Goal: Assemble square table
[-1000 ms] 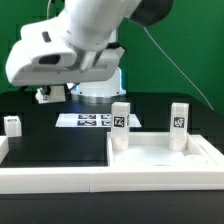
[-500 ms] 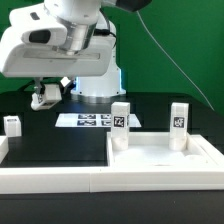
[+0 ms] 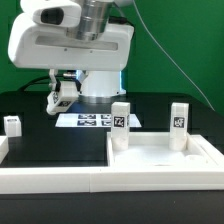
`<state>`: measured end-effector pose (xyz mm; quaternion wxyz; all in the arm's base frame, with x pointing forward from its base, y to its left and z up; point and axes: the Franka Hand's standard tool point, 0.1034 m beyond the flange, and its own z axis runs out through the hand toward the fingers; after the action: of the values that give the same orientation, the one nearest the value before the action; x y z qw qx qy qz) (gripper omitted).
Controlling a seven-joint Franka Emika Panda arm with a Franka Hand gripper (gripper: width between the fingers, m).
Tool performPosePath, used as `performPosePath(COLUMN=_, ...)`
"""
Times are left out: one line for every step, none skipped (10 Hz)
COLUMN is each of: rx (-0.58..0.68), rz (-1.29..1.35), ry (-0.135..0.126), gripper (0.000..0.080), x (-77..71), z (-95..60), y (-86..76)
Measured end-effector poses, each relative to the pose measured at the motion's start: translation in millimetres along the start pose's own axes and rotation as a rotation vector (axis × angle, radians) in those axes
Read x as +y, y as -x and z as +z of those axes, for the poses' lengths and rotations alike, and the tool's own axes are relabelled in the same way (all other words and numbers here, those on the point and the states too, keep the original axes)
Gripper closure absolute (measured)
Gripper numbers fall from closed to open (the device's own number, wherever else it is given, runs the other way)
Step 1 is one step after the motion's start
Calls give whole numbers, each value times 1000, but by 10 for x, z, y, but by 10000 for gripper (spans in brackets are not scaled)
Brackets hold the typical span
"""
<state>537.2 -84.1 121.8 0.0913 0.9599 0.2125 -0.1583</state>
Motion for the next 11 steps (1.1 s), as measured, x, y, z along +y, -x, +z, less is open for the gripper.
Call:
performPosePath(rx=-11, rz=-32, ry=29, gripper=509, x=-16, z=-2, y=-9)
performPosePath(rx=-12, rz=-26, ry=24, gripper=509, x=-5, z=13, y=5)
performPosePath(rx=-13, rz=-25, ry=24, gripper=509, x=1, z=17, y=8)
performPosePath(rx=-13, rz=-26, ry=24, gripper=509, x=-3, z=16, y=6)
performPosePath(rx=-16, rz=-21, ry=20, gripper=509, x=-31, z=-13, y=-20)
performPosePath(rx=-7, rz=-25, ry=19, gripper=509, x=-77, z=-139, y=-164)
performPosePath(rx=10, rz=-33, ry=34, gripper=509, x=-63, z=-231, y=-325)
performPosePath(rx=26, rz=-44, ry=54, gripper=509, x=-41, z=-296, y=-471)
performPosePath(rx=39, rz=-75, ry=69, gripper=509, x=-15, z=-364, y=-580)
performPosePath(rx=45, rz=-117, ry=78, gripper=509, x=8, z=-393, y=-631)
performPosePath(rx=72, rz=-117, ry=91, gripper=509, x=-23, z=-349, y=-632)
